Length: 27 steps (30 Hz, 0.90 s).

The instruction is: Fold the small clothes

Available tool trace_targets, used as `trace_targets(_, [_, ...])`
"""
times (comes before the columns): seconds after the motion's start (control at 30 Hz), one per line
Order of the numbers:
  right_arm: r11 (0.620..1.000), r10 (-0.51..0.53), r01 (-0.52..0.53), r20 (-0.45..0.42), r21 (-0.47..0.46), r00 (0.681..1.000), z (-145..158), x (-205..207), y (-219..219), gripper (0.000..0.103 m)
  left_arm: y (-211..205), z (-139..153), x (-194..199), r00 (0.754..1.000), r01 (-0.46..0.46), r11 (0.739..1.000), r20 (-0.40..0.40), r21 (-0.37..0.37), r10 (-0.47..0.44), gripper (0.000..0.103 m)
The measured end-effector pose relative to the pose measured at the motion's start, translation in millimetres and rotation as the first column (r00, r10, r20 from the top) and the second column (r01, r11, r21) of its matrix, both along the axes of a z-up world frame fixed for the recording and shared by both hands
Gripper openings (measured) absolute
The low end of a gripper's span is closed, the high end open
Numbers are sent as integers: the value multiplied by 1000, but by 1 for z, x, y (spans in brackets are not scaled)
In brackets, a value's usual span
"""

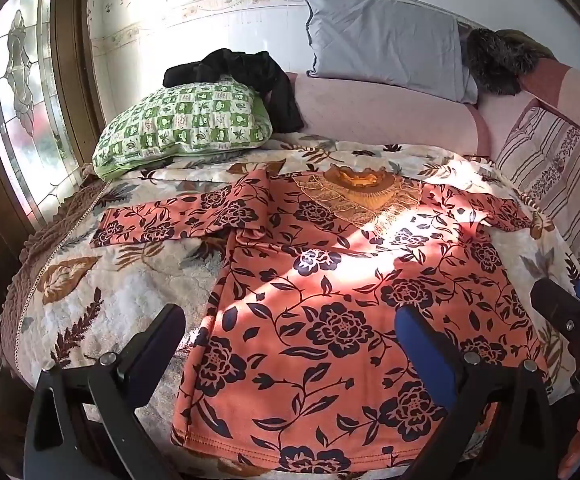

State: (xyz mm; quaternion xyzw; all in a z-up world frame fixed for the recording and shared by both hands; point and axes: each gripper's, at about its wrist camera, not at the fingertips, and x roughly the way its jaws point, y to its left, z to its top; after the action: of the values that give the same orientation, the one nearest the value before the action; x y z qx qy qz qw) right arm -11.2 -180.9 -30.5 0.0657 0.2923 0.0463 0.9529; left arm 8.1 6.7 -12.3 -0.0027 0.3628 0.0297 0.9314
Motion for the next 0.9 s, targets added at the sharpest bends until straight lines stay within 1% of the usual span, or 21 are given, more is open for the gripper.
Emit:
trace_targets(0.53, [1000, -15, 15, 0, -1, 1000, -5, 6, -2, 103, 2, -7, 7, 1000, -2, 1000, -23, -1, 2, 103])
trace_targets(0.9, [1000, -16, 17, -19, 23, 1000, -12, 13, -5, 103, 1, -14, 14, 999, -7, 1000, -42, -10, 7, 103])
